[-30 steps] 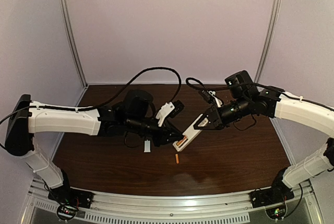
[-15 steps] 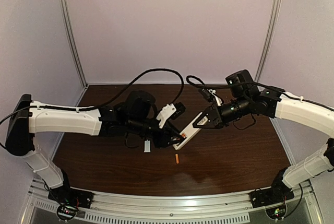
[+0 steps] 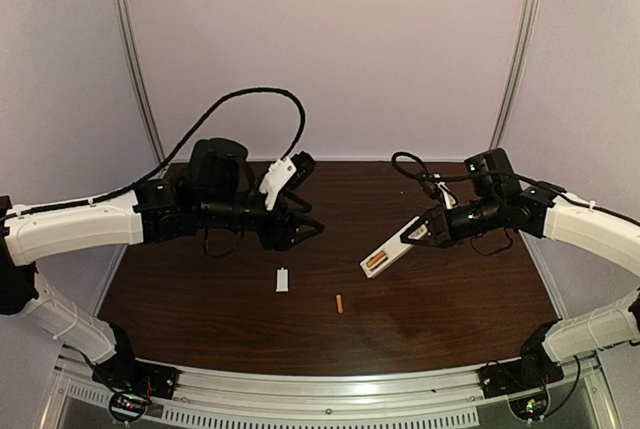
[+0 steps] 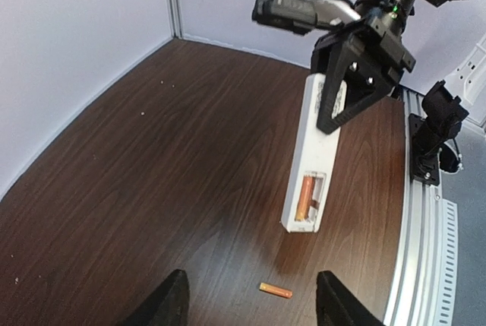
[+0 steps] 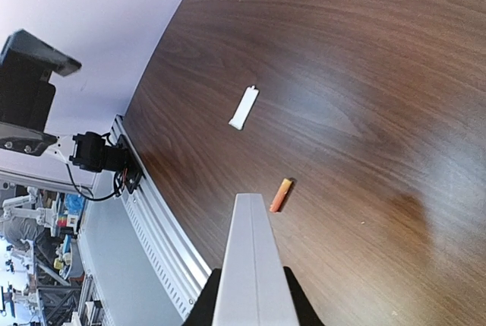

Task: Load the batteries into the remote control
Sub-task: Pick up the battery from the center of the board.

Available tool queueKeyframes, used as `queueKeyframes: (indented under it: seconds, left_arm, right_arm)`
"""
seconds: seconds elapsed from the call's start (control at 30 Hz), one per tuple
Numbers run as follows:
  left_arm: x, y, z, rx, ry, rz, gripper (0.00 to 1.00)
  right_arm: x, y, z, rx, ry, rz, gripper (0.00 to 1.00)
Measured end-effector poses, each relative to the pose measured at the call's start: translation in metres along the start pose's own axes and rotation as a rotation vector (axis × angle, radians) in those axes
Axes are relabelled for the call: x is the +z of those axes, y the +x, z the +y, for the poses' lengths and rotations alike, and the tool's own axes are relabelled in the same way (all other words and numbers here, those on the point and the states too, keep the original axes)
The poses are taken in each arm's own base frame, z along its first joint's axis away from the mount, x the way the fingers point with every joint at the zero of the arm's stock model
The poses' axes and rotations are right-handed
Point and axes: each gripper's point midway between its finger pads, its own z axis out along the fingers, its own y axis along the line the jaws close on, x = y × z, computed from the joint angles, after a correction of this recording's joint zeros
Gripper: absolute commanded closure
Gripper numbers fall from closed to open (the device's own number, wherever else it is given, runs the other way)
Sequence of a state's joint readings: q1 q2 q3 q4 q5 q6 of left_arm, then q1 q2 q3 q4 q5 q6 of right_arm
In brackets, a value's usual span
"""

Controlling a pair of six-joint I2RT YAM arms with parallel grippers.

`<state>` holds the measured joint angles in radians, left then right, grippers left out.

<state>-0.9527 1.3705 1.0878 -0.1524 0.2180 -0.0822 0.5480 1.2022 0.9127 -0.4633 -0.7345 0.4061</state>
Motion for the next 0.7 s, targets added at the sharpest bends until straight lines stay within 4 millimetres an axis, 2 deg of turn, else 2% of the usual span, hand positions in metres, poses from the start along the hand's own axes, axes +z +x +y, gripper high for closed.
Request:
queueKeyframes:
  seconds: [0.1,0.23,0.33,0.43,0.53,0.63,0.7]
  left_arm:
    - [0.010,0.023,0.003,-0.009,-0.011,0.070,0.53]
    - [0.030,0.078,-0.003,-0.051,-0.013,0.227,0.54]
    - [0.046,0.112,-0.026,-0.033,0.017,0.336,0.51]
    - [0.054,0.133,-0.049,0.044,0.071,0.402,0.46]
    - [0.064,0.147,-0.057,0.099,0.098,0.482,0.49]
    - [0.088,0.144,-0.047,0.080,0.061,0.513,0.48]
    - [0.093,0.145,-0.043,0.035,0.032,0.514,0.48]
  right_arm:
    - [-0.012,-0.011,-0.012,0.011,0.022,-0.059,1.00]
    - [-0.028,-0.024,-0.030,0.035,0.058,-0.129,1.00]
    - [-0.033,-0.025,-0.043,0.061,0.081,-0.147,1.00]
    - [-0.035,-0.023,-0.053,0.084,0.097,-0.150,1.00]
    - [-0.039,-0.021,-0.058,0.096,0.104,-0.159,1.00]
    - [-0.044,-0.020,-0.058,0.102,0.103,-0.176,1.00]
    - [-0.047,-0.020,-0.058,0.104,0.103,-0.186,1.00]
